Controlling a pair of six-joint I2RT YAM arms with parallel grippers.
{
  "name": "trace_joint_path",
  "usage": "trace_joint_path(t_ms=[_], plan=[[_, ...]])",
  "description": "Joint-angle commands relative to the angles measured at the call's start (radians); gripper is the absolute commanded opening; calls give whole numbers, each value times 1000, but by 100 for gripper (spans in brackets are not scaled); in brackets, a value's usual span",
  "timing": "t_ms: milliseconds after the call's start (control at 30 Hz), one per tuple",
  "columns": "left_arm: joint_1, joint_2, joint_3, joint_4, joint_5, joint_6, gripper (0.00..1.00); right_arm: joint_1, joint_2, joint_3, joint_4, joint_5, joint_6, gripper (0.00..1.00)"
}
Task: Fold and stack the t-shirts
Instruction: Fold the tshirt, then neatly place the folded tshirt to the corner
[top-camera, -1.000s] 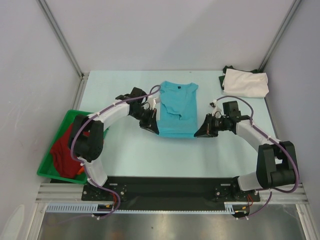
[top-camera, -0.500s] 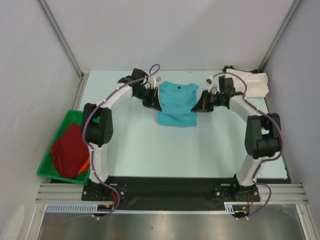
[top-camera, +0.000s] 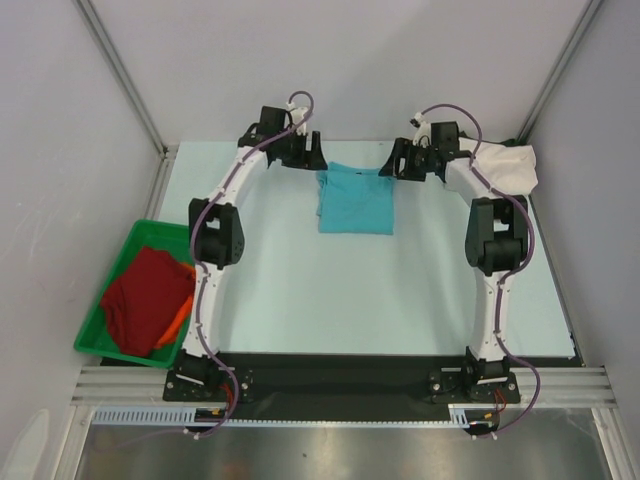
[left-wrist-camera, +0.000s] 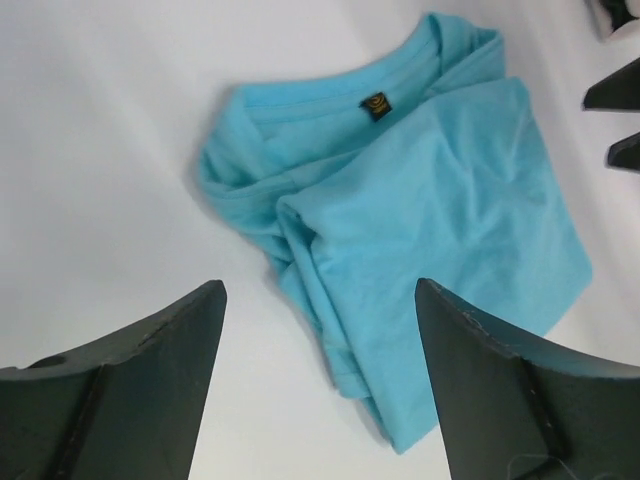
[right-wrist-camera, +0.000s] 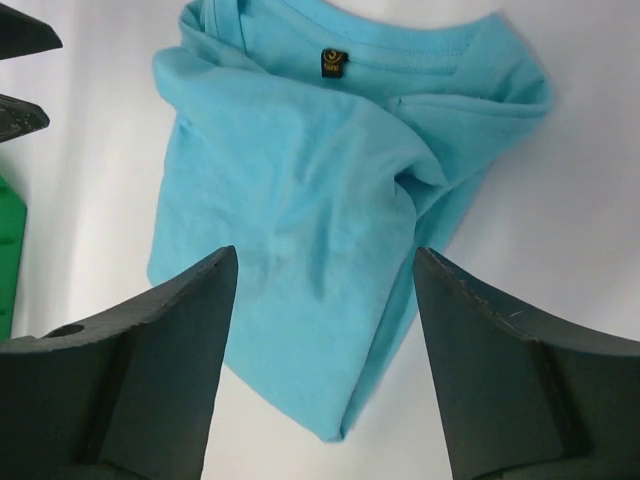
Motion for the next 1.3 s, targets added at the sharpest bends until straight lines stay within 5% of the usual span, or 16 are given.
trace_joint_path(t_ms=[0, 233, 433, 1267], plan=[[10, -155, -86, -1, -14, 41, 82, -23, -91, -3, -41, 19, -68, 77], [-4, -240, -278, 0, 336, -38, 77, -72, -111, -178, -80, -59, -101, 79], [-33, -235, -400, 101, 558, -163, 74, -77, -26, -143, -83, -151, -86, 79], [-84, -23, -354, 34, 461, -105, 73, -29, 254, -15, -86, -234, 28, 74]])
